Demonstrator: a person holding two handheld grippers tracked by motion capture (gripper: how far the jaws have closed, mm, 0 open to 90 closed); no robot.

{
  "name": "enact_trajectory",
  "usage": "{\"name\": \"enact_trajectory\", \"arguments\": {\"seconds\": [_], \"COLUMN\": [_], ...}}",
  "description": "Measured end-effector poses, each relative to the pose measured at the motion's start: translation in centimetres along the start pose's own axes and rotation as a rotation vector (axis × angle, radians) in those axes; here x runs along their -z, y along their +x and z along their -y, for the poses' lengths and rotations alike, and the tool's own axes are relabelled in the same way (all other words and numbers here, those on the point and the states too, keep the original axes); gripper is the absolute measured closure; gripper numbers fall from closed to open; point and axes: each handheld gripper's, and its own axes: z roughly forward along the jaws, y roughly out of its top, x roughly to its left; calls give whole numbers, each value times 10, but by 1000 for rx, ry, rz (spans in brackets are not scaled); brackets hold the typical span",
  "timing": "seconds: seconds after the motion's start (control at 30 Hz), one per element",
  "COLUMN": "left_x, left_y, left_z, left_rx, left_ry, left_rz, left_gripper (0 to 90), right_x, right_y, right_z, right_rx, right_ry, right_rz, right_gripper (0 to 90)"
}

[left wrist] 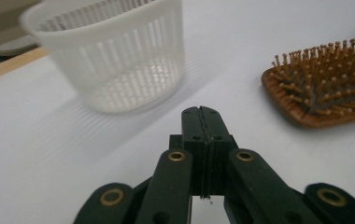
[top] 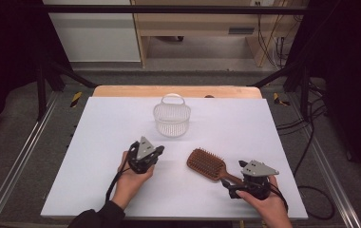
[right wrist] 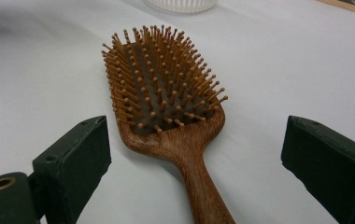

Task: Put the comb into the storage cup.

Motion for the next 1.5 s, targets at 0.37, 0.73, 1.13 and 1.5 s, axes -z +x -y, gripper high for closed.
{"name": "enact_trajectory", "arguments": {"seconds": [0.37,0.73,1.13,1.5], "left_x": [67,112,117,116], "left_y": [17,36,51,52], "left_z": [20,50,57,59], "left_rx": [49,140,173,175], "left_ry": [-102,-123,-149,-144], "left_rz": [-128,-161,-197,-201], "left_gripper": [228,22,25,25], "right_x": [-2,-3,-14,-25], "right_y": [-2,-13,-17,-12], "right_z": [-23,-31,-25,-22], "right_rx": [40,95,88,127], "right_ry": [76,200,352,437], "right_rz": [-37,-45,-58,-89], "right_gripper": [109,100,92,233]}}
